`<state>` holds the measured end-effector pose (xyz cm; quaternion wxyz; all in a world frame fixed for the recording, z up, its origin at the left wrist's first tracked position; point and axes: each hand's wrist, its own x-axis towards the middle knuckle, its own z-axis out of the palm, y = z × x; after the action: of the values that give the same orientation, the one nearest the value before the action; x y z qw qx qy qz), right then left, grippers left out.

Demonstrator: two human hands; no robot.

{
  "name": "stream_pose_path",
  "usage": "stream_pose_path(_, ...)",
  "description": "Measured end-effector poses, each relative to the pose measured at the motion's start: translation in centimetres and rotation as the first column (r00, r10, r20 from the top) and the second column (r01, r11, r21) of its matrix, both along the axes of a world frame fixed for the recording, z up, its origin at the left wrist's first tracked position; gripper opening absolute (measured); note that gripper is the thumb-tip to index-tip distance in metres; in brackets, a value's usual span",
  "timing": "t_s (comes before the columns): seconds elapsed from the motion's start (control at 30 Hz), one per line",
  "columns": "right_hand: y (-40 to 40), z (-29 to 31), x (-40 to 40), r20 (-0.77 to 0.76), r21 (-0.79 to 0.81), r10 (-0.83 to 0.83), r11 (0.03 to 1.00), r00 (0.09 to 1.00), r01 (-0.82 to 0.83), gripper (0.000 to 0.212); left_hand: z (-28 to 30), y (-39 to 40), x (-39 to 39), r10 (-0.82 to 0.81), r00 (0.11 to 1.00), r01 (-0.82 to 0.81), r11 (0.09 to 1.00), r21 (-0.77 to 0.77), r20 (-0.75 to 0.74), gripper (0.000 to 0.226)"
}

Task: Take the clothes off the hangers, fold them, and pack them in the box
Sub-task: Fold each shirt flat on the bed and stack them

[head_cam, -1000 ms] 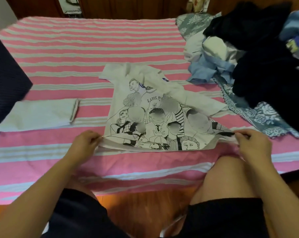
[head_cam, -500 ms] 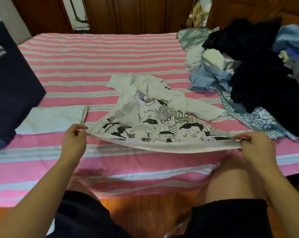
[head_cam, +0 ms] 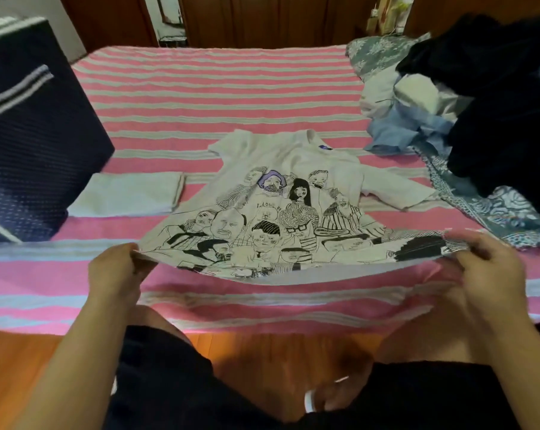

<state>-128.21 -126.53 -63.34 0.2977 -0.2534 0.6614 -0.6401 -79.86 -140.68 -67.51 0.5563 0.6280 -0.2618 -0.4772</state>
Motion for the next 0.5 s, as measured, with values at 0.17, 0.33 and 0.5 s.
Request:
stream_pose_path(0.17,0.7,-1.9,0.9,0.551,-0.003,0.181,0.977,0.815,-0.215,0.041,-0.6,-0.5,-0.5,-0.115,0.96,0.066,0.979,0.192,0.254,0.007)
stream_pose_path(0.33,1.3,-1.4,4.7,0.797,0.171,0.194,0.835,0.572,-0.522,0.013,-0.4,-1.0,1.8,-0.437,0.883,0.315,0.822,0.475,0.172,0.021)
stream_pose_path(0.5,-2.4,1.8,4.0,0.86,0.081,0.121,0.927,0.495,-0.367,0.052,5.1,-2.8,1.1,-0.519,0.846,0.531,0.805,0.265,-0.121,0.026)
